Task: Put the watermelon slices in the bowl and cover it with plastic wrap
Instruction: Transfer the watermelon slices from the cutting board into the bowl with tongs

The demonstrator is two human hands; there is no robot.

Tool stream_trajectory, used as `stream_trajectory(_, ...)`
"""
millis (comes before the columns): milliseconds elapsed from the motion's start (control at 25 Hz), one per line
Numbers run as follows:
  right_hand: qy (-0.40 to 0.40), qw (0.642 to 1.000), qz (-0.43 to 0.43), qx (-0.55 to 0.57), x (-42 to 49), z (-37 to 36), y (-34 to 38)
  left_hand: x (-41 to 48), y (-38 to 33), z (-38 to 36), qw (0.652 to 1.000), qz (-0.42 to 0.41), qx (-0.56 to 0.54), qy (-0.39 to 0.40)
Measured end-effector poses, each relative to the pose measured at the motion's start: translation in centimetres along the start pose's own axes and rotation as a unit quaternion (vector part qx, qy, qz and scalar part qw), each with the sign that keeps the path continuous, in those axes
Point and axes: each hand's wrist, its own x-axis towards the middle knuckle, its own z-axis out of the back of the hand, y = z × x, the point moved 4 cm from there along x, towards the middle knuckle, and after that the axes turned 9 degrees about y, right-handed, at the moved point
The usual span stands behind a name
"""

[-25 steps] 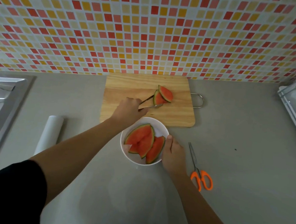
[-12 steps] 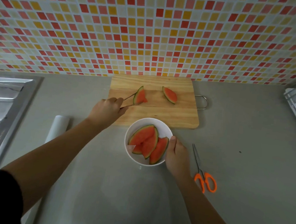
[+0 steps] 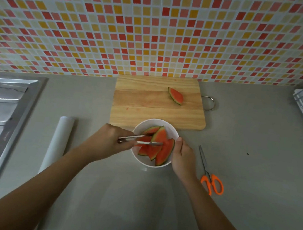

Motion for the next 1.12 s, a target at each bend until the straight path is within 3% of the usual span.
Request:
stream_trajectory(120,-0.004,1.000,0.009,0.010,0.0,0.0,0.1,1.1,-0.8,-1.1,0.996,0.033,0.065,0.048)
stream_trajectory(240,-0.010,1.000,0.012,0.011,0.0,0.1,0.1,1.3,-1.3,0.2,0.986,0.038,0.157,0.031)
stream_trajectory(440,-0.007,1.000,0.011,0.010,0.1,-0.1,-0.2,3.1,-0.8,4.7,0.992,0.032,0.113,-0.051)
stream_trajectory(600,-0.025,1.000,0.012,0.004,0.2,-0.1,-0.4,10.0,1.4,2.8,0.967,0.253,0.019,-0.023)
stream_trajectory(680,-0.037,0.999,0.022,0.005,0.3,-0.2,-0.4,13.0,1.7,1.1,0.948,0.314,-0.058,-0.017)
stream_trajectory(840,-0.055,0.996,0.063,0.006,0.3,-0.3,-0.3,16.8,-0.8,-1.0,0.952,0.294,-0.078,-0.046)
stream_trajectory(1120,-0.053,0.997,0.052,0.003,0.3,-0.2,-0.3,18.3,-2.4,-1.9,0.950,0.295,0.104,0.018)
